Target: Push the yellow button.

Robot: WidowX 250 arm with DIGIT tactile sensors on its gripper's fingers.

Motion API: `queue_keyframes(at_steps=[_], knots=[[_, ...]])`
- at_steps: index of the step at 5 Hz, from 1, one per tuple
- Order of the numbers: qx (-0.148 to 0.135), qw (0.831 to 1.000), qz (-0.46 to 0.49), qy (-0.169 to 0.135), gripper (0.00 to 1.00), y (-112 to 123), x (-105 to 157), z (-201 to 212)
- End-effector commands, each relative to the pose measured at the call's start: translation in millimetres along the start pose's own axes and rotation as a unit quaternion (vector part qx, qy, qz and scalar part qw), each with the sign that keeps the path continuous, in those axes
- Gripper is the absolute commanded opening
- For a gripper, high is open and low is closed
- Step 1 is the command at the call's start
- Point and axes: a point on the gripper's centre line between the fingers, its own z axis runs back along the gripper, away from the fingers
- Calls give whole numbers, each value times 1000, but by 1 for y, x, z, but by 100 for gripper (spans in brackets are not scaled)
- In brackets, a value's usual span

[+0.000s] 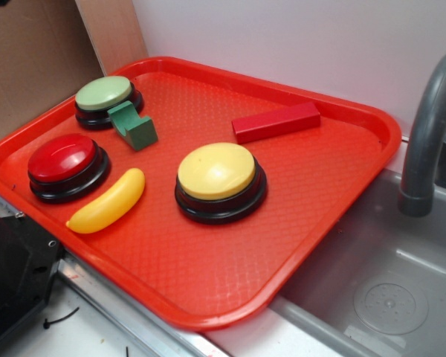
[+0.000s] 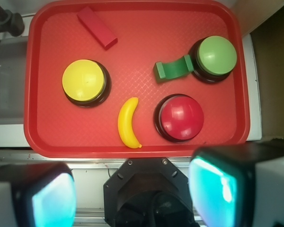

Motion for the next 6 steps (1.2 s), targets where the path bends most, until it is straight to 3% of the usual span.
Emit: queue_keyframes(at_steps=[1,2,3,4,5,6], knots=[[0,1000,0,0,100,0,0,0],[49,994,-99,17,100,-16,45,-49],[36,981,-193,6,100,-44,75,-92],[33,970,-240,7,100,-49,85,-132],[2,954,-298,17,100,-50,83,-166],[-1,944,-329,25,100,-50,73,-193]])
